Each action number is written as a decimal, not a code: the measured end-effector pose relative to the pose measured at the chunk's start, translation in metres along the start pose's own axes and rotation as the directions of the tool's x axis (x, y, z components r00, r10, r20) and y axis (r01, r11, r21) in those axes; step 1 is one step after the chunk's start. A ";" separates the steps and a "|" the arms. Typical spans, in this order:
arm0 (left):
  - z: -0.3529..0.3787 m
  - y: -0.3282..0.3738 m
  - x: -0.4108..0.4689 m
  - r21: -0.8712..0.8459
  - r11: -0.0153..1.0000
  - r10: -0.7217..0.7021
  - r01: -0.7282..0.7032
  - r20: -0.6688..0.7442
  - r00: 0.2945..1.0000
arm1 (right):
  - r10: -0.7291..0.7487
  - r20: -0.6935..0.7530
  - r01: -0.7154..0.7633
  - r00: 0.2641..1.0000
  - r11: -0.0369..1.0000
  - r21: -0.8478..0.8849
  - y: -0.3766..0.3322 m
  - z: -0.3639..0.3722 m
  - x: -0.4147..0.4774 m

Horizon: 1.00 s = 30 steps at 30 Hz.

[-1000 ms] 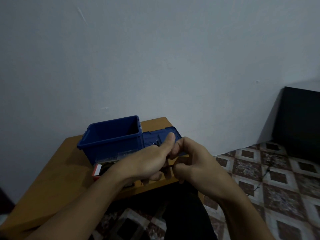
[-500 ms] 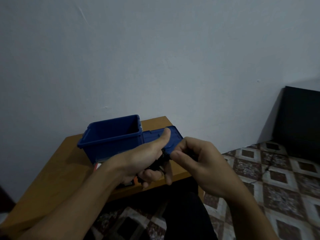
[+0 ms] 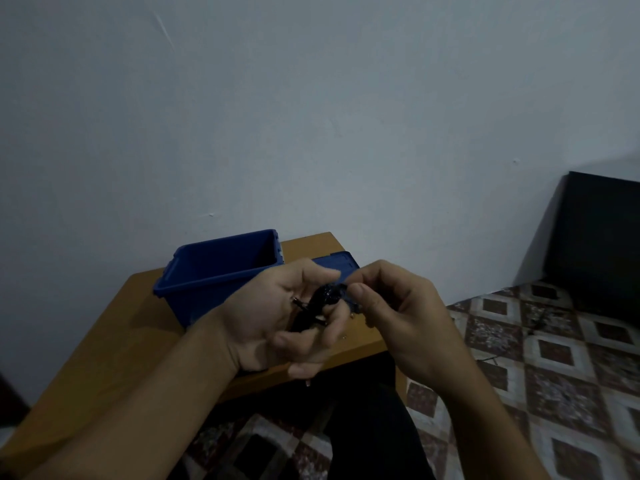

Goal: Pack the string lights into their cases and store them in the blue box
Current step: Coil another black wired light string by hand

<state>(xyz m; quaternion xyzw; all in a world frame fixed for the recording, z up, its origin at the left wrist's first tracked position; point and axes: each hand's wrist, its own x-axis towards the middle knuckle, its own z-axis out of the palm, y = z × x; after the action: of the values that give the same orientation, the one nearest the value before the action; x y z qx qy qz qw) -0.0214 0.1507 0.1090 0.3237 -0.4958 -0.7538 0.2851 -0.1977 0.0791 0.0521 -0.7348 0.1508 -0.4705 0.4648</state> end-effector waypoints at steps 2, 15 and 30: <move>0.000 -0.001 -0.001 -0.049 0.998 0.042 -0.040 0.043 0.998 | 0.025 0.002 -0.025 1.000 1.000 -0.002 0.000 0.001 0.000; 0.017 0.007 0.003 -0.099 0.944 0.313 -0.315 -0.036 0.949 | 0.075 0.049 -0.070 0.996 0.993 -0.095 0.004 0.000 -0.001; 0.032 0.013 0.008 -0.094 0.804 0.496 -0.587 -0.440 0.749 | 0.194 0.115 -0.187 0.974 0.980 -0.063 0.002 0.014 -0.004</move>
<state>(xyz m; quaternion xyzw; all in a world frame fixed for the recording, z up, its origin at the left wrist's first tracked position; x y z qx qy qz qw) -0.0495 0.1578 0.1292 0.2749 -0.4115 -0.6079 0.6210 -0.1878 0.0876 0.0463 -0.7558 0.2043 -0.3744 0.4968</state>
